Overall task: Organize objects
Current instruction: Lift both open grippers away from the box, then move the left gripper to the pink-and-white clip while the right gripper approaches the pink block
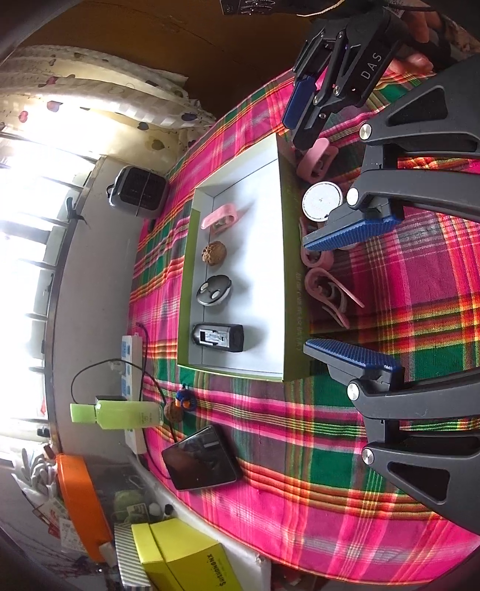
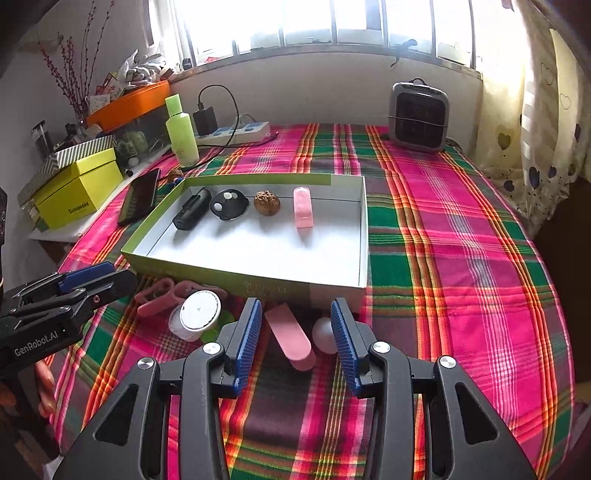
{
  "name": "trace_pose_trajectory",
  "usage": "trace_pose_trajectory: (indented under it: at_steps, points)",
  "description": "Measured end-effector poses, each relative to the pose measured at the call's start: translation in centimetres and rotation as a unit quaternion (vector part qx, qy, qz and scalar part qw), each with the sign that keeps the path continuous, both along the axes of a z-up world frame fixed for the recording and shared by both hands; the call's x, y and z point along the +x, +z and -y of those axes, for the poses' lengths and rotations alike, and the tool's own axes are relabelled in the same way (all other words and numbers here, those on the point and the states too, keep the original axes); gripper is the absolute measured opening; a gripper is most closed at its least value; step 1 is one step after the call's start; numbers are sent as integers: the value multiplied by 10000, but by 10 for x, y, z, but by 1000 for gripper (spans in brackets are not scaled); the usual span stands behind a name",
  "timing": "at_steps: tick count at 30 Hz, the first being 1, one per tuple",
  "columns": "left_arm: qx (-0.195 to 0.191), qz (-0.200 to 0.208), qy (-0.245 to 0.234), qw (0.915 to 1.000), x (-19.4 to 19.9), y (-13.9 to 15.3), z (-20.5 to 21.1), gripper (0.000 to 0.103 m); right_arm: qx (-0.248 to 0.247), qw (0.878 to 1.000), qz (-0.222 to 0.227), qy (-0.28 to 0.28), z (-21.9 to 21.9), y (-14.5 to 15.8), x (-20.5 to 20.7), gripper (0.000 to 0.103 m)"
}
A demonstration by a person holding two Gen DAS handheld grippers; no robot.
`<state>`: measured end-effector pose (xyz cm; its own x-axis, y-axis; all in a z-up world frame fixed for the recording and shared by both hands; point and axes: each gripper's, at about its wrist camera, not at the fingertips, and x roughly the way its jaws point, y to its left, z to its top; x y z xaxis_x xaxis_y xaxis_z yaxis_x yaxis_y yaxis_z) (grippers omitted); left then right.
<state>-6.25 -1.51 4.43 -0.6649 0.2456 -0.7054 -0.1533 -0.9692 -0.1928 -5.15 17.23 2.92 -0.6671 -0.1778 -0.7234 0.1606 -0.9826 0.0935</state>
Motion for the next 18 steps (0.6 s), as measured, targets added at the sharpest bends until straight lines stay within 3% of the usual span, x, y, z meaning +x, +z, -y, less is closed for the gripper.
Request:
trace_pose_trajectory:
  at_steps: [18]
  points:
    - [86,250,-93,9996,1,-22,10,52,-31,9997,247,49,-15,-20,13,41]
